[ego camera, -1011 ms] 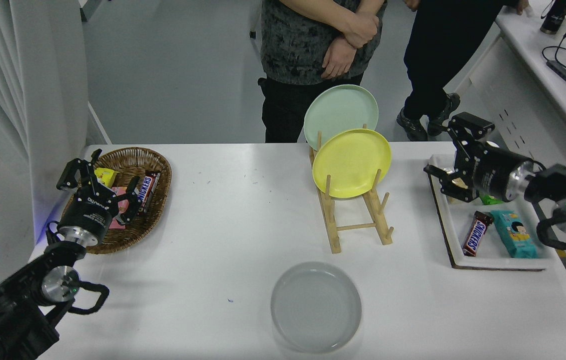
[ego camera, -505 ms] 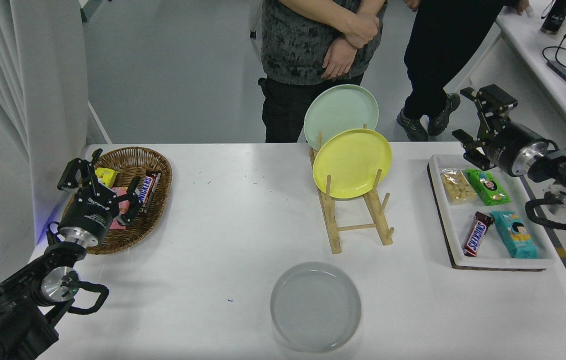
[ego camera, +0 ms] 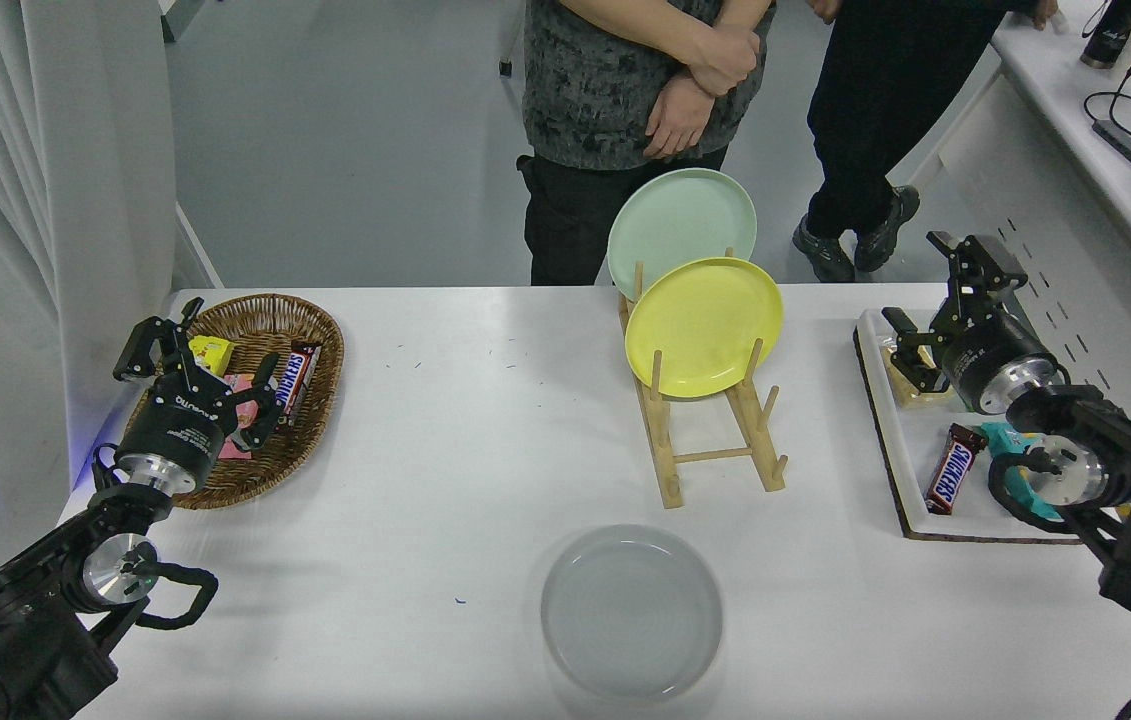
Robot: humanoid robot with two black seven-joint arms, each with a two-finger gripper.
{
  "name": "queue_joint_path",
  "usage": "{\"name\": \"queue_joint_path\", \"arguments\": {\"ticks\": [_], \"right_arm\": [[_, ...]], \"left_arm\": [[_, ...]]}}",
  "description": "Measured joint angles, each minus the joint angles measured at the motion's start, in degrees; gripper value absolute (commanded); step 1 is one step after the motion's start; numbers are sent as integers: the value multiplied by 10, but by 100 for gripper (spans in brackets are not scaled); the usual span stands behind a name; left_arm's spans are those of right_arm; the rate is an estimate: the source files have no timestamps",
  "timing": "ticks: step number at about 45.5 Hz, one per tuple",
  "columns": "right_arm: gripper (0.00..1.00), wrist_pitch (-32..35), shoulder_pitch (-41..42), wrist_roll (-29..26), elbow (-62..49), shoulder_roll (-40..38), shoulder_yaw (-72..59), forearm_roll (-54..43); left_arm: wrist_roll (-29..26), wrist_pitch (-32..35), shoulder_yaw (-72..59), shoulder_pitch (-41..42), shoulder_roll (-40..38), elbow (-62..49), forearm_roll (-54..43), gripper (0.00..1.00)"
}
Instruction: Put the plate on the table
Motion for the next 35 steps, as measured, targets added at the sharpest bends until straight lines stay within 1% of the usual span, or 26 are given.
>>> {"name": "queue_joint_path", "arguments": {"ticks": [5, 13, 25, 35], "right_arm": [[100, 18, -19, -1, -1, 21, 20, 42], [100, 44, -38, -2, -1, 42, 36, 72], [100, 69, -52, -3, -2, 57, 44, 89], [100, 77, -60, -3, -2, 60, 45, 93]], "left_arm": [[0, 0, 0, 0, 0, 0, 0, 98], [0, 0, 0, 0, 0, 0, 0, 98], [0, 0, 0, 0, 0, 0, 0, 98], [0, 0, 0, 0, 0, 0, 0, 98]]}}
